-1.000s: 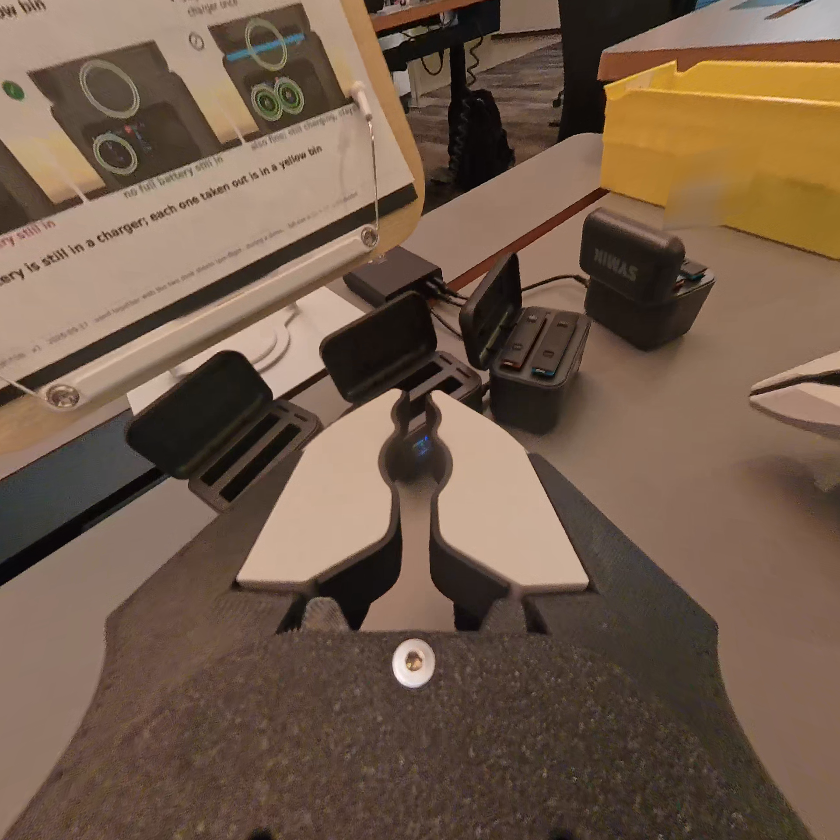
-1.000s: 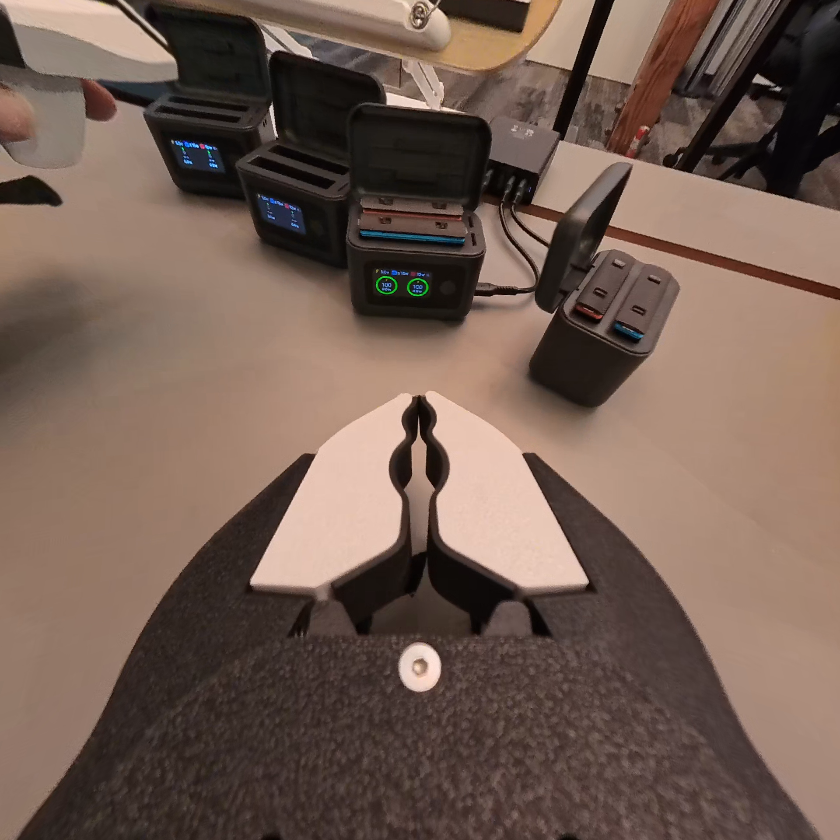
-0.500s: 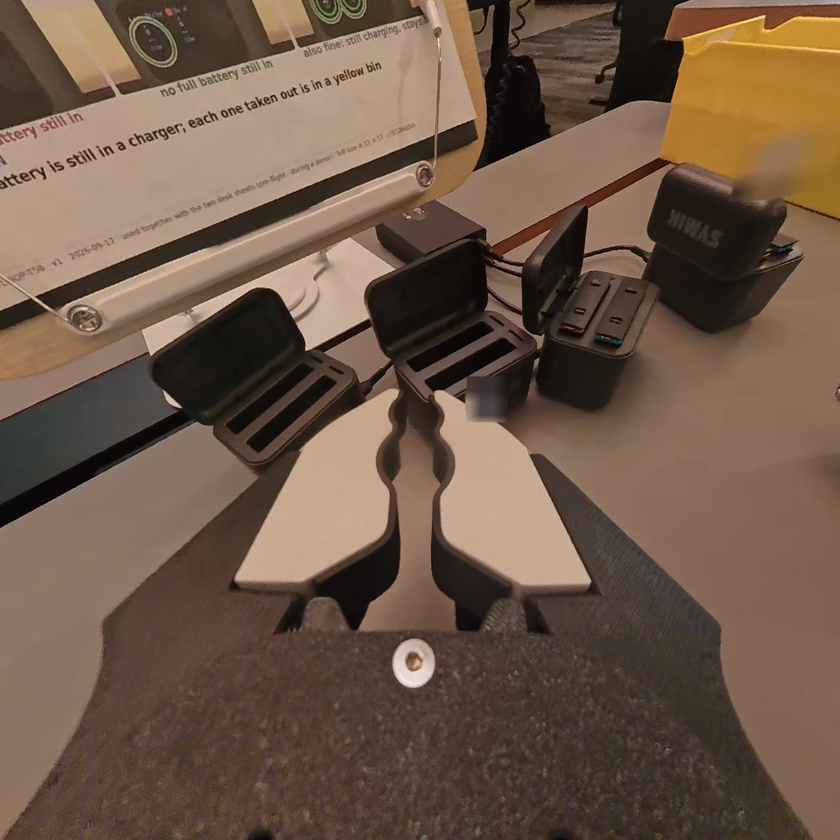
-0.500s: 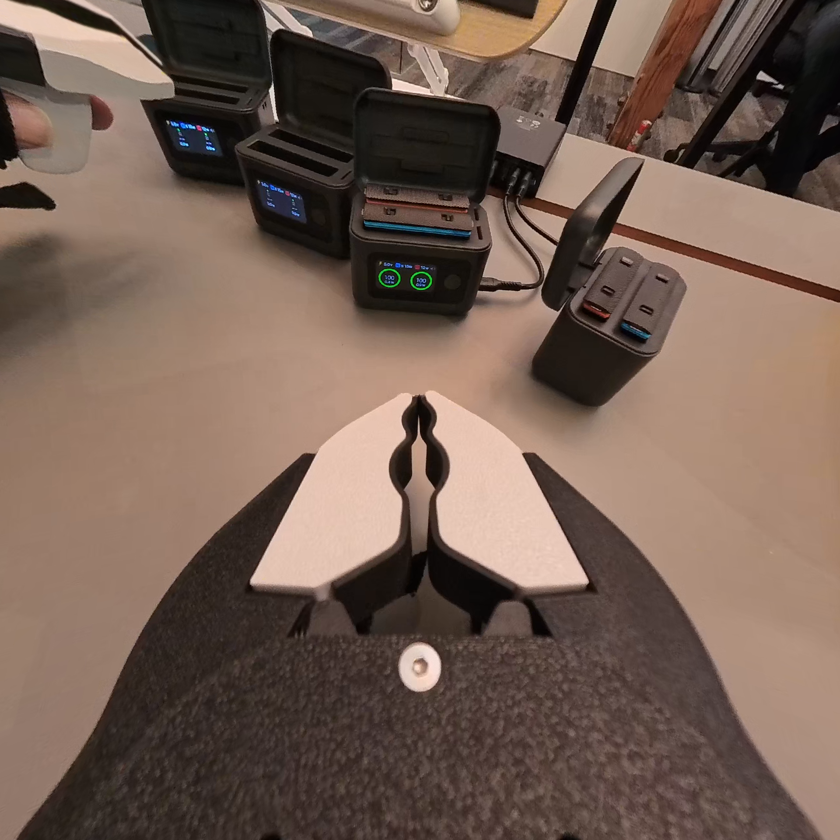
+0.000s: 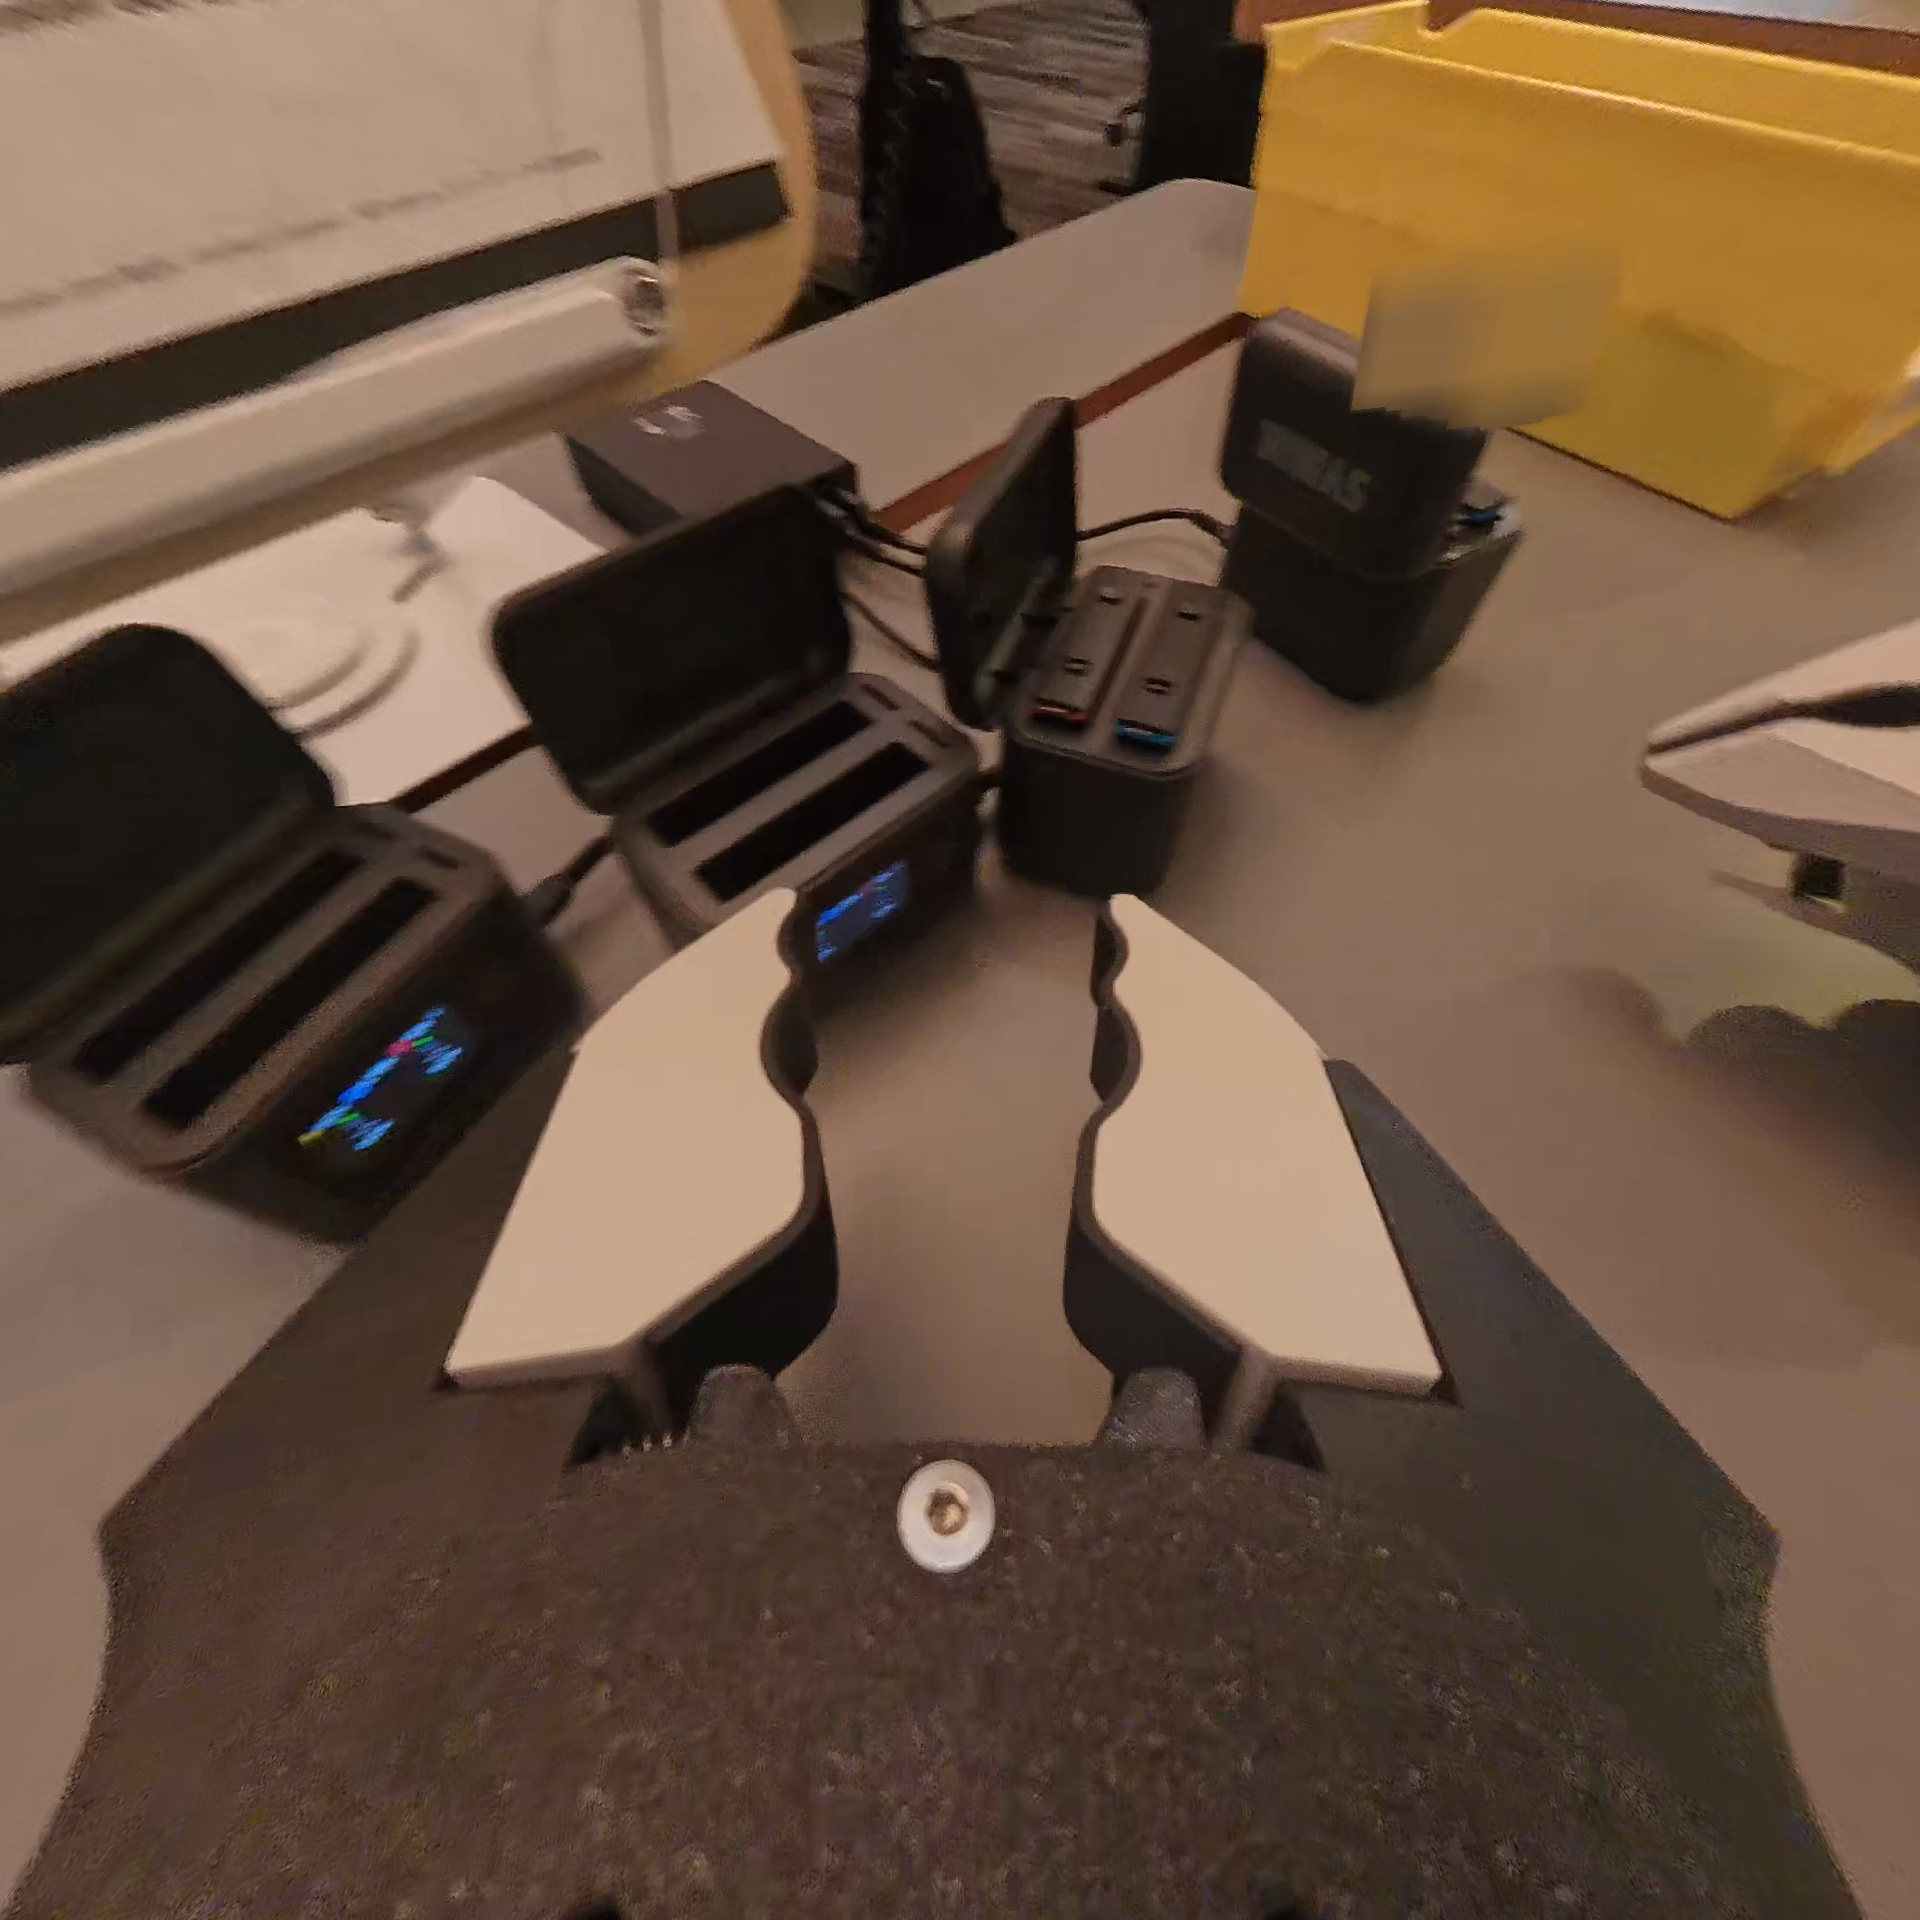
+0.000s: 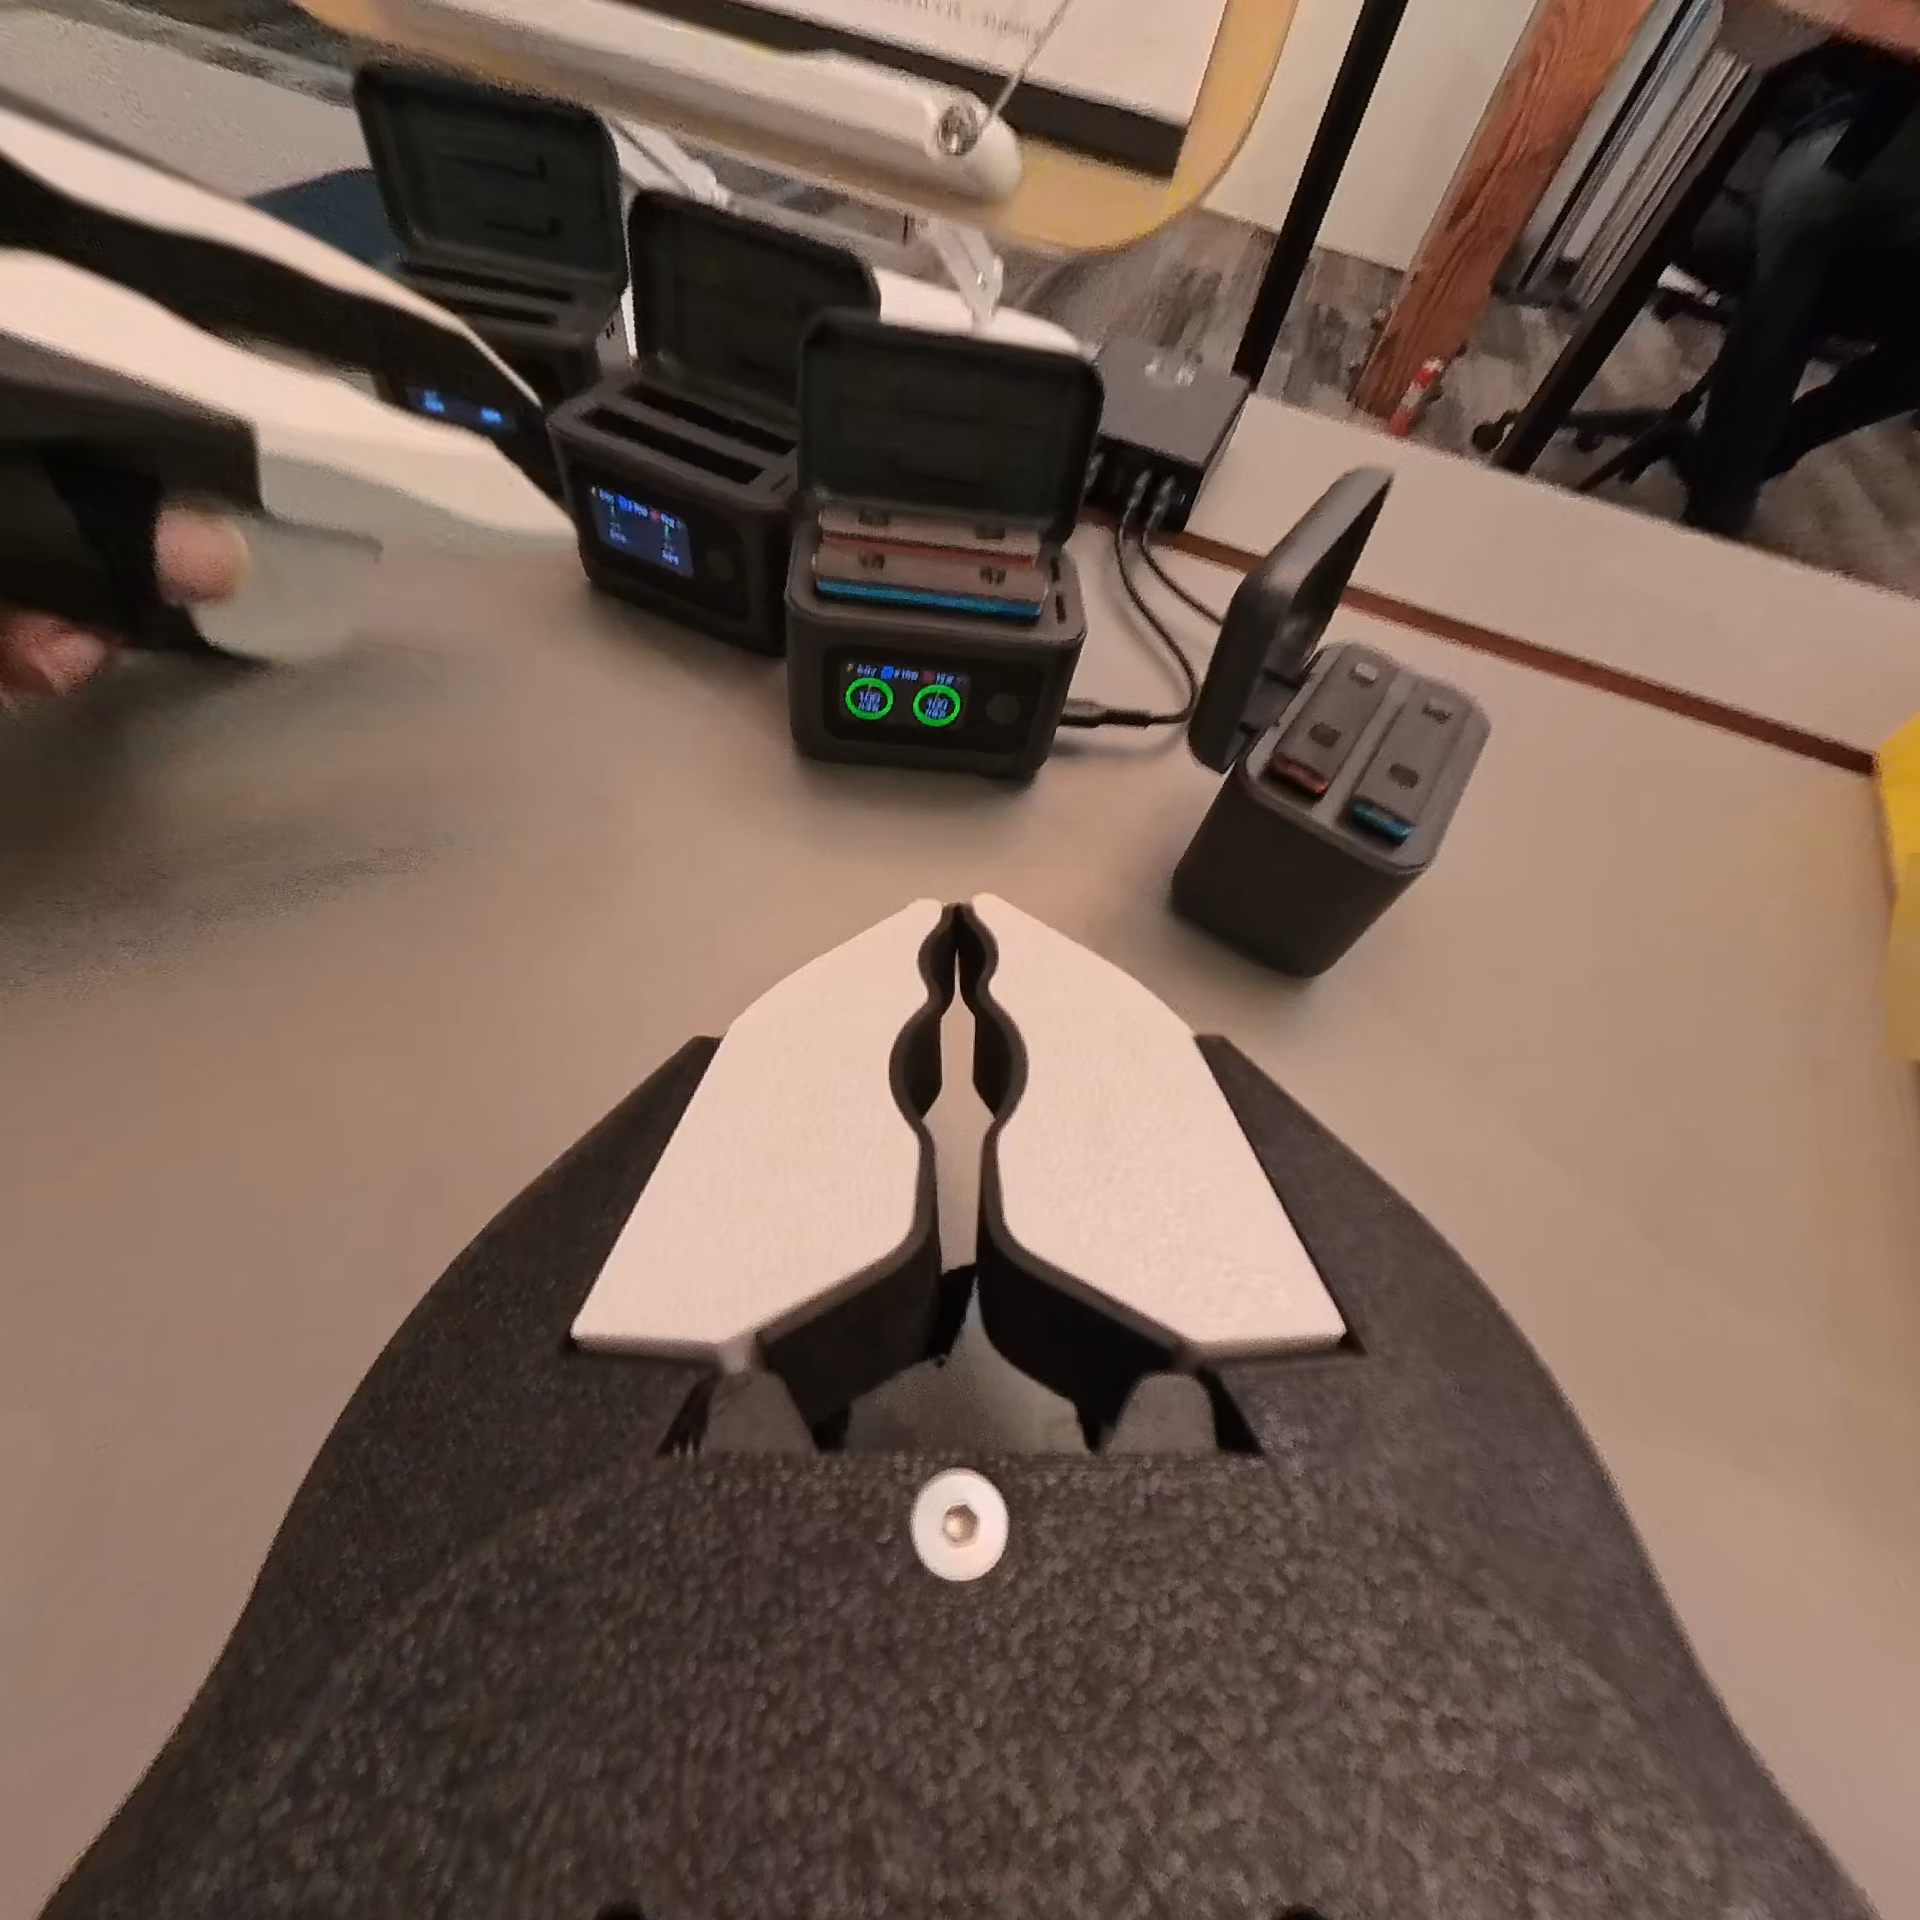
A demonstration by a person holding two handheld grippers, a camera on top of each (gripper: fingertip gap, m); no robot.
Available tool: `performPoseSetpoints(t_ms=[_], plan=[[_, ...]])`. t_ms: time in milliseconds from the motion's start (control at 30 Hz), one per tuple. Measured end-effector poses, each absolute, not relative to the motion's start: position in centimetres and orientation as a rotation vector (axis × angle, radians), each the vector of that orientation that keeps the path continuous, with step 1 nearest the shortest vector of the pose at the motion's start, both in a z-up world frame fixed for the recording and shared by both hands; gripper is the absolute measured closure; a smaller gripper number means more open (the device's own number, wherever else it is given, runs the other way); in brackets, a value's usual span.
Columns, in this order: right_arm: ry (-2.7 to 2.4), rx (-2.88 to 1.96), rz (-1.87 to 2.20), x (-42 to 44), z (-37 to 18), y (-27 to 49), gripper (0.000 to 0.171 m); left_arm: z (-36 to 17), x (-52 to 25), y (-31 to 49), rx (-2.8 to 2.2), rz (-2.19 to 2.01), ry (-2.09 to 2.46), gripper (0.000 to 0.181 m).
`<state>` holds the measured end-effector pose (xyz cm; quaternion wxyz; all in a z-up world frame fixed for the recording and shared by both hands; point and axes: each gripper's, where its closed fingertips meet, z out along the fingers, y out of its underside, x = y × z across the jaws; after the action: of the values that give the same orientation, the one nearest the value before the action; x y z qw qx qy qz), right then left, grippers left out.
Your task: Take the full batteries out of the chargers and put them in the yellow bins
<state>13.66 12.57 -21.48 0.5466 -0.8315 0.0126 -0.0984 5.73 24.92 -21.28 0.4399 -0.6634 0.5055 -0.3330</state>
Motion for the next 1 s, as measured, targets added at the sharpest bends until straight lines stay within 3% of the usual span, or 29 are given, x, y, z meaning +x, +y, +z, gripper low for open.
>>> performPoseSetpoints(t_ms=[367,600,767,900,1000], plan=[[-0.082,-1.896,-0.293,17.6,-15.4,16.1,0.171,-24.3,10.3,21.3,-1.699,-0.846,1.451,0.11],[-0.187,-1.957,-0.238,17.4,-13.4,19.3,0.168,-25.3,12.0,21.8,-1.747,-0.796,1.464,0.114],[-0.238,-2.161,-0.085,16.1,-15.0,20.5,0.146,-25.9,12.8,22.4,-1.781,-0.748,1.47,0.112],[-0.261,-2.339,0.03,15.3,-17.4,21.0,0.118,-26.1,13.3,23.0,-1.797,-0.726,1.463,0.114],[-0.264,-2.419,0.07,14.9,-18.6,21.3,0.115,-26.1,13.6,23.4,-1.802,-0.708,1.447,0.122]])
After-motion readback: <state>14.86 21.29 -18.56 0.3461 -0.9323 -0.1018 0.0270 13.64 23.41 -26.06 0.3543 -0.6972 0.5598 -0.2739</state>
